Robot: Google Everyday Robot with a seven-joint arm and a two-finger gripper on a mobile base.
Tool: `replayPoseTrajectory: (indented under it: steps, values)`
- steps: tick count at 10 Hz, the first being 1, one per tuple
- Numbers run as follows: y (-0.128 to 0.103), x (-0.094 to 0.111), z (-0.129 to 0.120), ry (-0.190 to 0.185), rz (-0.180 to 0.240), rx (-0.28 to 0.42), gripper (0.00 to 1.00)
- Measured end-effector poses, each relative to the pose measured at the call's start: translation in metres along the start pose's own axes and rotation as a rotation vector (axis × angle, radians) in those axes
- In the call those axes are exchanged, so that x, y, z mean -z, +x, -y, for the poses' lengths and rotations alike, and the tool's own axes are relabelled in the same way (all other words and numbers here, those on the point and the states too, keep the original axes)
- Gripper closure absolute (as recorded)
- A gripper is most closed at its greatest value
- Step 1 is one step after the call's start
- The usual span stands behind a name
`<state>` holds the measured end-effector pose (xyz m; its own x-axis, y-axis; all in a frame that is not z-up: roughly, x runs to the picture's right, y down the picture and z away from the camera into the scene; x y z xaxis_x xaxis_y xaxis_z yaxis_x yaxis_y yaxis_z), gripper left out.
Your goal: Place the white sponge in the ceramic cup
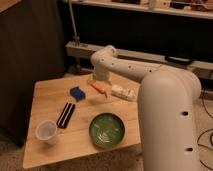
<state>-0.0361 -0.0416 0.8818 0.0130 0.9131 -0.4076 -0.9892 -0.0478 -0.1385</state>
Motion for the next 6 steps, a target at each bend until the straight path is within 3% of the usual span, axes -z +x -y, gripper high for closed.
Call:
replayPoseTrajectory:
  steps: [4, 5, 6]
  values:
    - [0.000, 0.001, -0.001, -0.002, 0.002, 0.004, 0.20]
    - [-0.002, 0.004, -0.004, -0.011, 0.007, 0.033, 0.20]
    - [-0.006, 0.012, -0.015, -0.043, 0.015, 0.112, 0.20]
